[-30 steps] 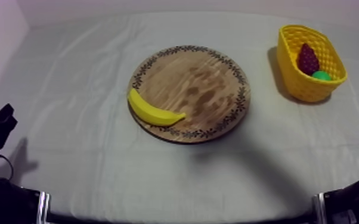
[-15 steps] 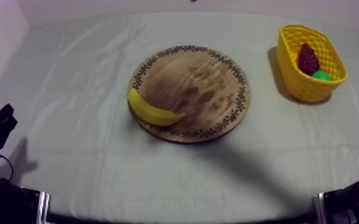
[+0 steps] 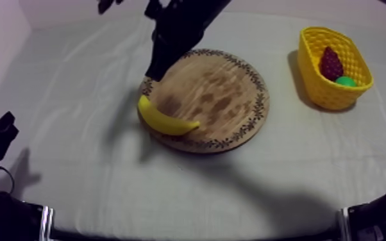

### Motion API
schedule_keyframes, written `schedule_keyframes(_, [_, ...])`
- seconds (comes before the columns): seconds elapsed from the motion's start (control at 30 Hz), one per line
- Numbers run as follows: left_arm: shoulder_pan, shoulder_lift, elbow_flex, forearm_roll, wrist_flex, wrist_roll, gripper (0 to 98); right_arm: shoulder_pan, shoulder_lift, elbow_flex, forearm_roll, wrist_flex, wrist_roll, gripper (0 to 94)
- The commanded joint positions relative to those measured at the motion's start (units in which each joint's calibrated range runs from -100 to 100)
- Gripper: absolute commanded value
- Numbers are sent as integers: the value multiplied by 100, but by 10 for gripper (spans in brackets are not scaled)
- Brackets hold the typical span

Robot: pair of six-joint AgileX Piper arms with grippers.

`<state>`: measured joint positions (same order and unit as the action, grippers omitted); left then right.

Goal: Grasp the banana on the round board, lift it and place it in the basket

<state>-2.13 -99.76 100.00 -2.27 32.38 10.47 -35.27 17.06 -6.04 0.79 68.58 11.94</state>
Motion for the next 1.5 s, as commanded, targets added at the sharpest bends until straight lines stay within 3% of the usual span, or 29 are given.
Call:
schedule_keyframes(0.0, [-1,2,0,0,-4,1,1,-58,184,-11,16,55,-33,7])
schedule_keyframes(0.33, [-1,2,0,0,-4,1,1,-297,673,-39,104,93,-262,10])
schedule_keyframes(0.43, [-1,2,0,0,-4,1,1,-335,752,-37,148,71,-349,60])
schedule_keyframes(0.47, [-1,2,0,0,-4,1,1,-346,771,-36,161,60,-374,113])
schedule_keyframes(0.67, [-1,2,0,0,-4,1,1,-425,813,-2,501,-12,-729,685])
schedule_keyframes(0.8, [-1,2,0,0,-4,1,1,-445,801,37,701,-80,-950,857])
schedule_keyframes(1.47, [-1,2,0,0,-4,1,1,-303,1807,-599,689,81,-945,836])
